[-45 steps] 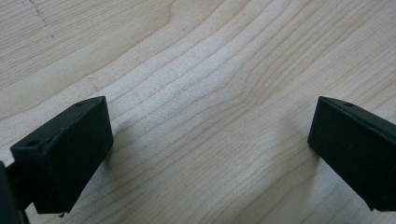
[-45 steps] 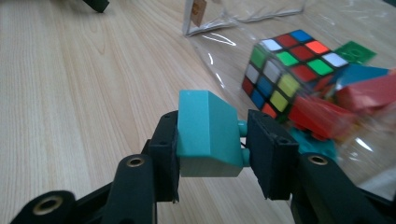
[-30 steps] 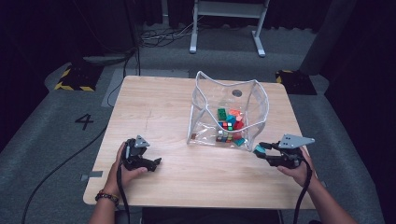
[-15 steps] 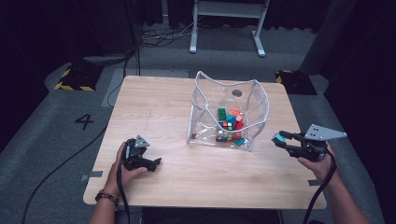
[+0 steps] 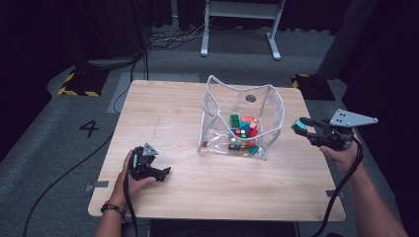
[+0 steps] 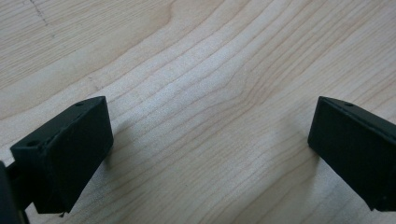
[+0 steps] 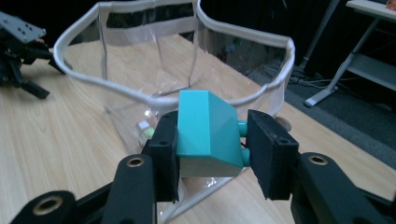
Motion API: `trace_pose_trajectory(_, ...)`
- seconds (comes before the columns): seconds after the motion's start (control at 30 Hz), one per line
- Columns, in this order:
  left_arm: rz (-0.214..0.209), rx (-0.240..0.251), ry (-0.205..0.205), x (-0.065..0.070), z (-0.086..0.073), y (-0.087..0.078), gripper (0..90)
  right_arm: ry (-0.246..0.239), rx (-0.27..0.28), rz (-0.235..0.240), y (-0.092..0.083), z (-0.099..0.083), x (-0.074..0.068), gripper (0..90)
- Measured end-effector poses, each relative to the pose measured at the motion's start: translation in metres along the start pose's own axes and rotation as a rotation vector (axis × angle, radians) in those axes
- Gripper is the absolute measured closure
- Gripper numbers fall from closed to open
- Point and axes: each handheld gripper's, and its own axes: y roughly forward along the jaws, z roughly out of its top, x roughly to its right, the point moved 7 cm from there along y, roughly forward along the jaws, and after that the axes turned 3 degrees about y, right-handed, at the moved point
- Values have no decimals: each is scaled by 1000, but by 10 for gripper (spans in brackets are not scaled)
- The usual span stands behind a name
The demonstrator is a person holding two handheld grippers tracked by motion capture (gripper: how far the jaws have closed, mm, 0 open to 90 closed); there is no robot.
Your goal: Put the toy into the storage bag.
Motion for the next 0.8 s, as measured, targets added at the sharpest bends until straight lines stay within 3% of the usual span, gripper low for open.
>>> trace_pose_trajectory(0.4,1,0,1,0,0,0,2,-39,15,19,21,46,0,573)
trace_pose_trajectory(0.6,1,0,0,0,0,0,2,-45,-22,80,46,60,-6,573)
trace_pose_trajectory(0.8,2,0,0,0,0,0,2,-54,-107,140,78,66,-9,573)
